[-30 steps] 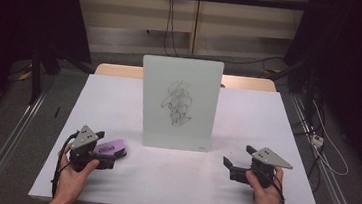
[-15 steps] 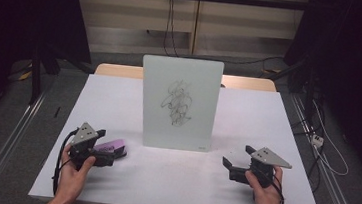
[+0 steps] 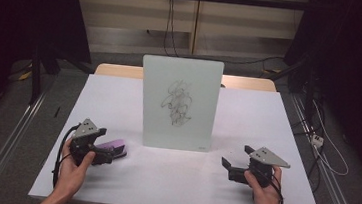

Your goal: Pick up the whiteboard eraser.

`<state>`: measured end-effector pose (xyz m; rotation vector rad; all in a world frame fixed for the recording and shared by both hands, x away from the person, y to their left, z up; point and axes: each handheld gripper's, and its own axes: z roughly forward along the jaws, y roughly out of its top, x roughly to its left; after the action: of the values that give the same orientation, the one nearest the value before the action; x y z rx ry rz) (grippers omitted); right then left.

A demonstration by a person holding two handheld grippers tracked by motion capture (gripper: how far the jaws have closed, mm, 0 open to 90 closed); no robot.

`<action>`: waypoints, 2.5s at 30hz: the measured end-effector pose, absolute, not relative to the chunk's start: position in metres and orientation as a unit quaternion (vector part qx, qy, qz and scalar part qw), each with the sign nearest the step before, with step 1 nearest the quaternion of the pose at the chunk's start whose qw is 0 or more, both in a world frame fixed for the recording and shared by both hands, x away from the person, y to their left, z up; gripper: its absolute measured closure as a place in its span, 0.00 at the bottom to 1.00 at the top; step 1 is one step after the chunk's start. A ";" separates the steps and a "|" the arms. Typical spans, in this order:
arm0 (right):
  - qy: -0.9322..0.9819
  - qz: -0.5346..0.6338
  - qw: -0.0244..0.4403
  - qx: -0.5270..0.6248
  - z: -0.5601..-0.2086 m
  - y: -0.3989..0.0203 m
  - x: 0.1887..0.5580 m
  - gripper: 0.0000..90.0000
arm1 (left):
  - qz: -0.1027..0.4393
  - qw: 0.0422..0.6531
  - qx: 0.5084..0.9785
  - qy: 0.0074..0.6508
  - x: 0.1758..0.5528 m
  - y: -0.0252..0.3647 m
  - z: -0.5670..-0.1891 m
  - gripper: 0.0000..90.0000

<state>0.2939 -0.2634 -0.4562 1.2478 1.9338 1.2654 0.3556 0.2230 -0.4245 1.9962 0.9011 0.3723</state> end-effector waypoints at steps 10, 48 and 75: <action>0.713 0.465 0.254 0.459 -0.456 -0.262 0.295 0.07 | 0.154 0.433 0.816 0.350 0.361 0.222 -0.417 0.08; 0.721 0.462 0.251 0.452 -0.456 -0.259 0.295 0.07 | 0.084 0.344 0.891 0.285 0.389 0.226 -0.412 0.08; 0.725 0.459 0.249 0.450 -0.456 -0.257 0.296 0.07 | 0.047 0.299 0.918 0.255 0.392 0.226 -0.425 0.18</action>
<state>0.2956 -0.2574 -0.4565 1.2251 1.9758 1.2494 0.3916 0.2264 -0.4247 2.4387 0.6782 0.1241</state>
